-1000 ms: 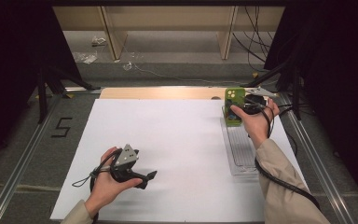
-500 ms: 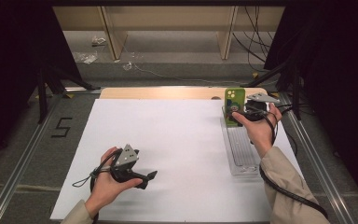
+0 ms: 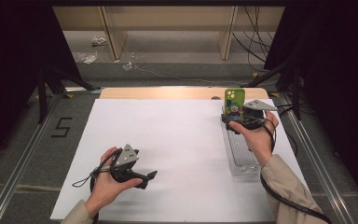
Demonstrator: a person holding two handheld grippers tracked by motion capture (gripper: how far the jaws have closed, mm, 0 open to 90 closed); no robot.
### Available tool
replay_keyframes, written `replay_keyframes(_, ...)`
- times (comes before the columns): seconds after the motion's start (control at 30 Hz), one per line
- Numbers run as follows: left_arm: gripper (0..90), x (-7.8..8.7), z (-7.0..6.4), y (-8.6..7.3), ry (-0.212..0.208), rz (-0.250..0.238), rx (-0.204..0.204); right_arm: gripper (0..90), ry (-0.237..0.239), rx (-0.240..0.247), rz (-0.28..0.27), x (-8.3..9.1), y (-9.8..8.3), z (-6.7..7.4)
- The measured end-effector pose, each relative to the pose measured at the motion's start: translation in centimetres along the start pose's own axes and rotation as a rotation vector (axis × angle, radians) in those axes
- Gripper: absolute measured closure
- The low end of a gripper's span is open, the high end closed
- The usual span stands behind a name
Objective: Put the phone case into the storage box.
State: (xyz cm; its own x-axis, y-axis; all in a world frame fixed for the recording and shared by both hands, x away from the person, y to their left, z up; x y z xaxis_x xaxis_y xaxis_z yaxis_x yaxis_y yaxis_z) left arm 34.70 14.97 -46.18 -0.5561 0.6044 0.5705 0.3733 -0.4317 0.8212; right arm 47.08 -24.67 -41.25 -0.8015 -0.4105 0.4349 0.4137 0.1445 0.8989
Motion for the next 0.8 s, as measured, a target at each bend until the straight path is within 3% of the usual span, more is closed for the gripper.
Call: replay_keyframes(0.8,0.0,0.0,-0.1,0.0,0.003,-0.004,0.001,9.7,0.163,0.079,0.001,1.8,-1.0,3.3)
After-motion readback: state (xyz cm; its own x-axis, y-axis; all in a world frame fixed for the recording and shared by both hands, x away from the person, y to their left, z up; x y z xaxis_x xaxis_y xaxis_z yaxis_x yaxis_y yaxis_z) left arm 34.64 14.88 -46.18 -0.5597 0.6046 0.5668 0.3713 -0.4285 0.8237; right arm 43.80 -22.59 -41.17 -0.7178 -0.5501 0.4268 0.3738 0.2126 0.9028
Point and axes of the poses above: each handheld gripper's, and its own axes: x roughly backward along the jaws, y roughly out of its top, z roughly to its left, the point moved 1 cm from there along -x, roughly forward along the jaws, and after that the axes turned 2 degrees about -x, right-handed, at the moved point
